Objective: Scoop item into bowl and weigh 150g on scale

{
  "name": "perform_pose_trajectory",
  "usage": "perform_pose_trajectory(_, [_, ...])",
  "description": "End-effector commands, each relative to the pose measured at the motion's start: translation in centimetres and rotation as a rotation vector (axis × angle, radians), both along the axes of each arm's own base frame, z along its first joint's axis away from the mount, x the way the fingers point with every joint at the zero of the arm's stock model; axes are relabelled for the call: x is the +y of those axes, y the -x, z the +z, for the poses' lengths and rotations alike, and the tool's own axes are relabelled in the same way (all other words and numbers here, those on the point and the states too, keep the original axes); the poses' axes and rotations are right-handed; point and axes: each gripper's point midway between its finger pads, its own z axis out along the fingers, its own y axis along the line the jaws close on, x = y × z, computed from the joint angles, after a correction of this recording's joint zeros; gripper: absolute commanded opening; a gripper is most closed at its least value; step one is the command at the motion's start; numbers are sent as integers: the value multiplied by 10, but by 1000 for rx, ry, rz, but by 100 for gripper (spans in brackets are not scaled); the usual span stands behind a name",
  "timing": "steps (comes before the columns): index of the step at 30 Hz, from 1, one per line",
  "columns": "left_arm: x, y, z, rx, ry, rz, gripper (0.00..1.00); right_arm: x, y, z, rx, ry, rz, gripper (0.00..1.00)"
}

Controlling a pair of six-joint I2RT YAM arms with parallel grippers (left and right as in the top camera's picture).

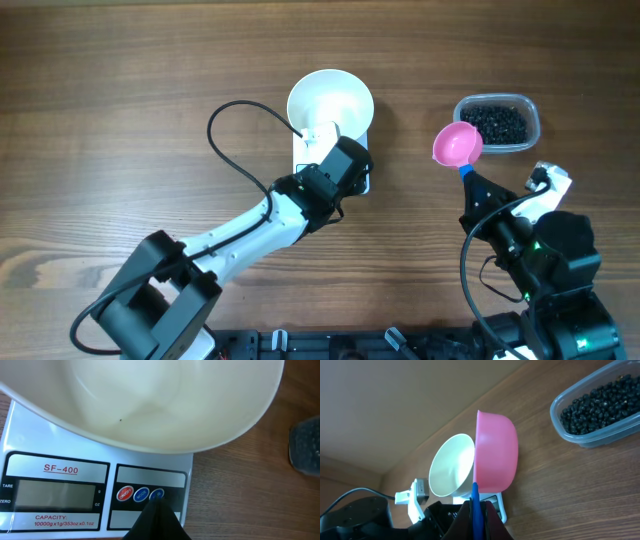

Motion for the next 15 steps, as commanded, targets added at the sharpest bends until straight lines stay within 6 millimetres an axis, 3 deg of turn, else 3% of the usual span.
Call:
perform_pose_trajectory(1, [3, -5, -5, -18, -49, 5, 4, -4, -5, 5, -1, 4, -24, 4])
perform_pose_trajectory(6, [14, -9, -21, -21, -115, 45, 4, -2, -6, 3, 7, 3, -19, 5])
perform_pose_trajectory(15, [15, -7, -34, 8, -120, 67, 4, 0, -5, 3, 8, -1, -9, 4])
